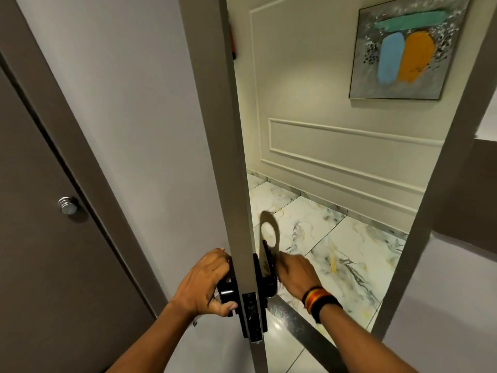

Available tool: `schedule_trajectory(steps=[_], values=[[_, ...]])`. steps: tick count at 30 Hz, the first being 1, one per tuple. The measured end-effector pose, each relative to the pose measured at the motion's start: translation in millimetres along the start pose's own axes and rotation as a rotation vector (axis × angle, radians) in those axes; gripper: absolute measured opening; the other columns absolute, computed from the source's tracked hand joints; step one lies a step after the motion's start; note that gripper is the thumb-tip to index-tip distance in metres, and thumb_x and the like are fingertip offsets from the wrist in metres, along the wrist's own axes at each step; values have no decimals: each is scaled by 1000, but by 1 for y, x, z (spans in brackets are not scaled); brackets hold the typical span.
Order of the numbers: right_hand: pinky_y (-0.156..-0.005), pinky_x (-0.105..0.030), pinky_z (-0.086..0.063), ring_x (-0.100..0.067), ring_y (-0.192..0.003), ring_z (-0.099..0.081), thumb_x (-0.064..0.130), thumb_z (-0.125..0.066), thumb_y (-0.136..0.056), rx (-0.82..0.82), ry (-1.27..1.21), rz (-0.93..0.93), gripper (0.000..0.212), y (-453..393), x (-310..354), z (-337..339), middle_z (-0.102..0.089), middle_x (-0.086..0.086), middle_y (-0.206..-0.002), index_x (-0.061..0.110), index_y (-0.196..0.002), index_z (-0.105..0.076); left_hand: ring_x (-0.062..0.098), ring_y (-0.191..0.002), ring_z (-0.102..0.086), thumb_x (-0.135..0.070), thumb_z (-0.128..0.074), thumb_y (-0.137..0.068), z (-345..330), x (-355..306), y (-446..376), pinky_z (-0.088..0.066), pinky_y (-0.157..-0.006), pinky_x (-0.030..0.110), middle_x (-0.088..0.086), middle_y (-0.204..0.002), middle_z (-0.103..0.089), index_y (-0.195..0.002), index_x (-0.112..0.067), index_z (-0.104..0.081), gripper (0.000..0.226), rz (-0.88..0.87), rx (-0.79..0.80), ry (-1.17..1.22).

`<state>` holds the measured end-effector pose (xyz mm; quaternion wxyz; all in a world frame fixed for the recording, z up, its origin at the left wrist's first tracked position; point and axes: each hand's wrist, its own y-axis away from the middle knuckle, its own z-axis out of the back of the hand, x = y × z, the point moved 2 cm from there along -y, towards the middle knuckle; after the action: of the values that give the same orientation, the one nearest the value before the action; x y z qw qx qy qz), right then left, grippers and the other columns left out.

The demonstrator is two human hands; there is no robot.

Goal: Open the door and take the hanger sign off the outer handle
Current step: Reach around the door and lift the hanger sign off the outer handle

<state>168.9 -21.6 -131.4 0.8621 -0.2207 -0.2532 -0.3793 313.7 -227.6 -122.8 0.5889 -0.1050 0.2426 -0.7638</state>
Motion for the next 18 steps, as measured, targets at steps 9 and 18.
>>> schedule_trajectory(steps=[9,18], values=[[-80,-43,-60,-27,-75,-71,28,-58,-89,-81,-27,-128,16,-51,1,74,-73,1,-65,19,-100,-68,27,-77,-62,-95,-30,-74,-22,16,-30,-50,-77,40,7,-82,-69,-84,-9,-75,97,-146,90,-30],[-59,-36,-51,-24,-59,-63,55,-55,-98,-58,321,-233,56,-12,-39,176,-68,-5,-64,9,-67,-57,16,-38,-34,-98,-30,-73,-49,-14,-98,-35,-44,23,-5,-44,-36,-53,-19,-34,82,-268,80,10]])
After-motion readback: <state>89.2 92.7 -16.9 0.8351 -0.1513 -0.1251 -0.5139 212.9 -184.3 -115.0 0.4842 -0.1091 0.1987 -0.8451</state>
